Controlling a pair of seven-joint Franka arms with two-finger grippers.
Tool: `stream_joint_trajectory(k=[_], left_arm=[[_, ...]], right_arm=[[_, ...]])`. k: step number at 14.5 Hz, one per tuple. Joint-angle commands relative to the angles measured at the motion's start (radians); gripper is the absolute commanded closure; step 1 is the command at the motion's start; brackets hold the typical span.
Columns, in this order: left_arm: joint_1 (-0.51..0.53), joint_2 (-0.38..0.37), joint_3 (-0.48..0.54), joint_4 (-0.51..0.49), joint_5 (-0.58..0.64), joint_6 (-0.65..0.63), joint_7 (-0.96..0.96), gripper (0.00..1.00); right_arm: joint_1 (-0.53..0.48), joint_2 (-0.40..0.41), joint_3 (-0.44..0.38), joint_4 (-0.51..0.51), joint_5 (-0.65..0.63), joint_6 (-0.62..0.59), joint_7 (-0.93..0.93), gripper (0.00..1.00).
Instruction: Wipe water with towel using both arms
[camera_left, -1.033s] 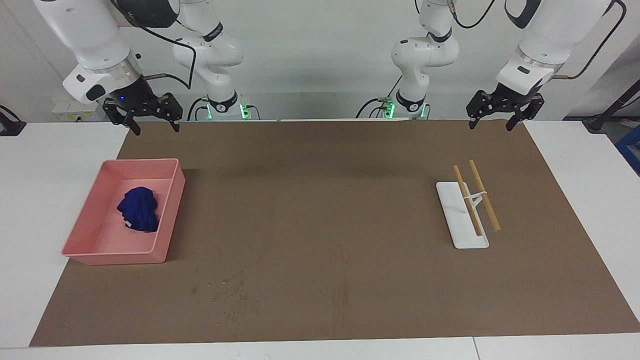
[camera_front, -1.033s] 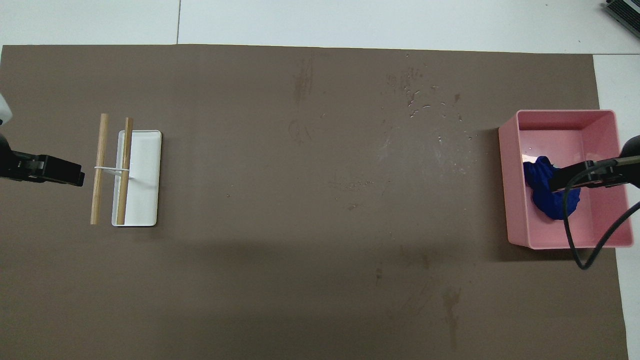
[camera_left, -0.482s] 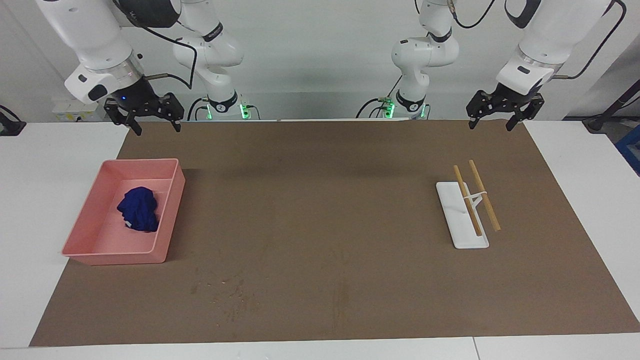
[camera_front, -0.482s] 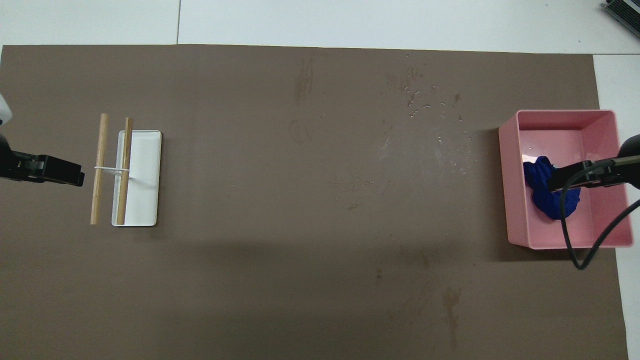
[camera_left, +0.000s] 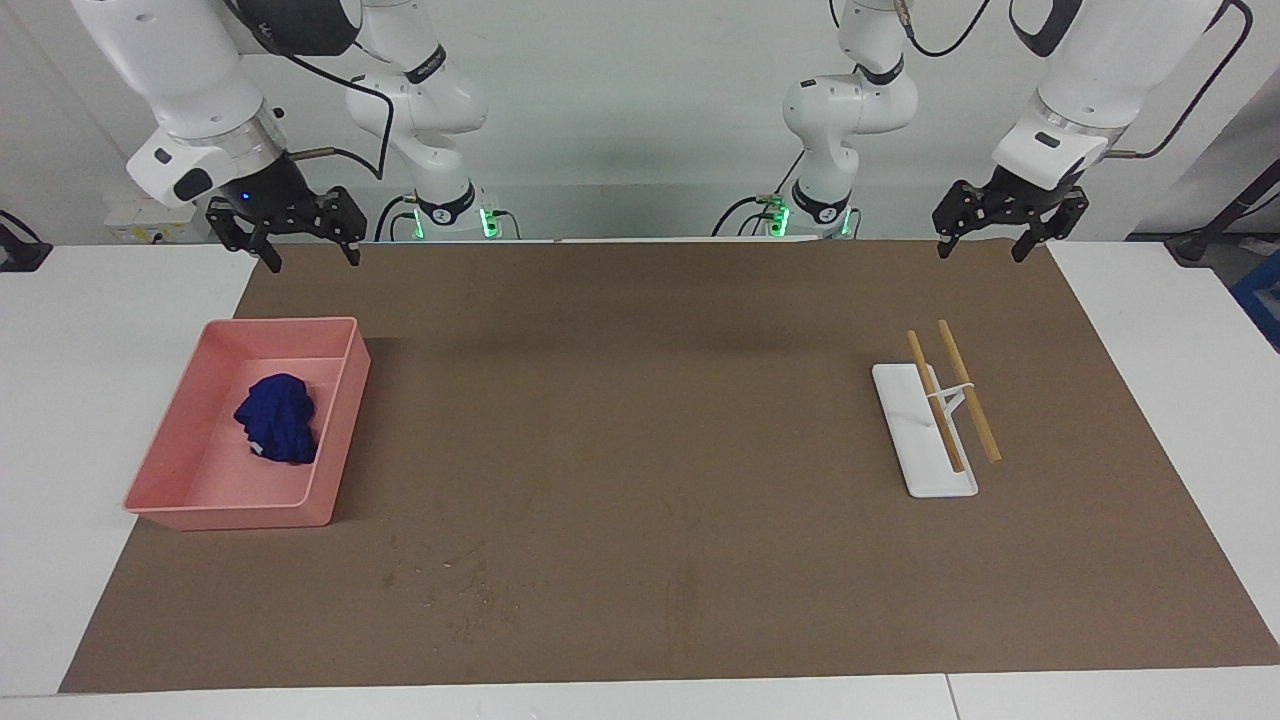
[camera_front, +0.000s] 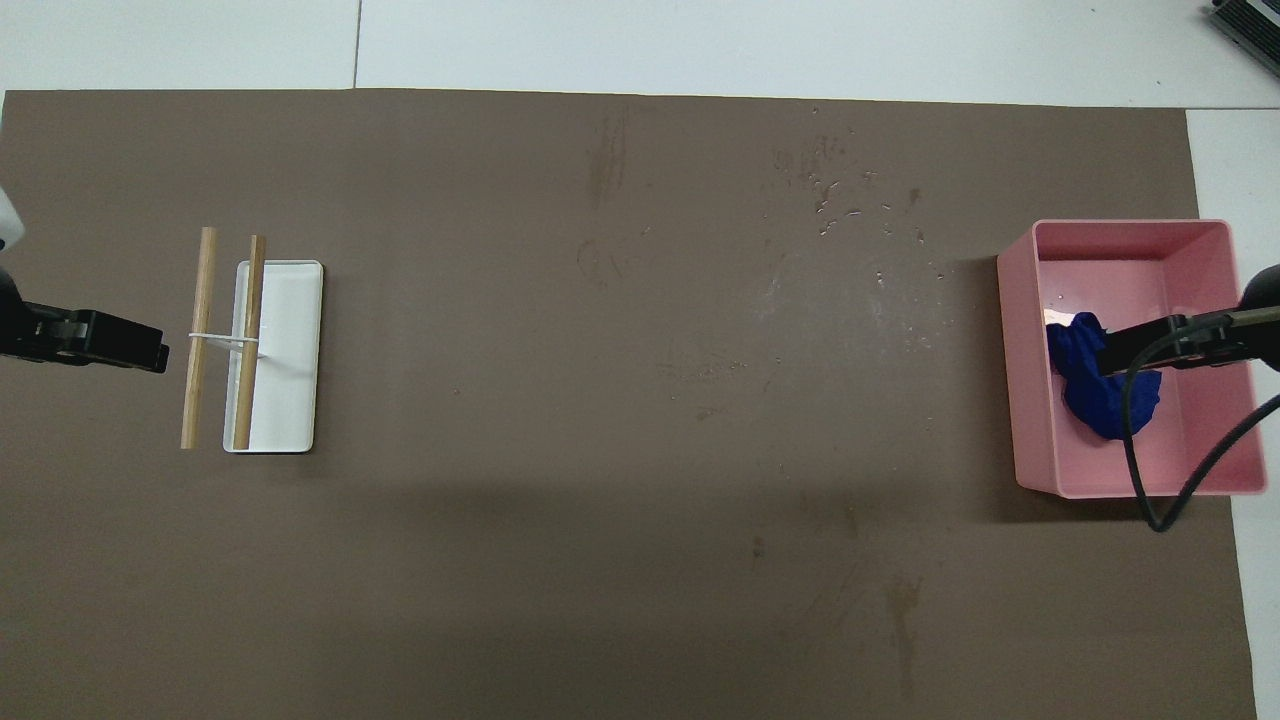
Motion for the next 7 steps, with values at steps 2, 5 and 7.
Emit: stream_joint_trajectory(k=[2,5,7], left_arm=[[0.000,-0.027,0.004,-0.025,0.003,-0.006,0.016,0.00],[0.000,-0.027,0.004,-0.027,0.003,-0.005,0.016,0.00],[0.000,-0.027,0.006,-0.027,0.003,-0.006,0.016,0.00]], right_arm=[[-0.021,0.003,0.007,-0.008,-0.034,0.049,-0.043,0.00],[-0.038,-0.003,0.009,-0.025,-0.033,0.055,-0.047,0.00],[-0.038,-0.003,0.009,-0.025,-0.033,0.055,-0.047,0.00]])
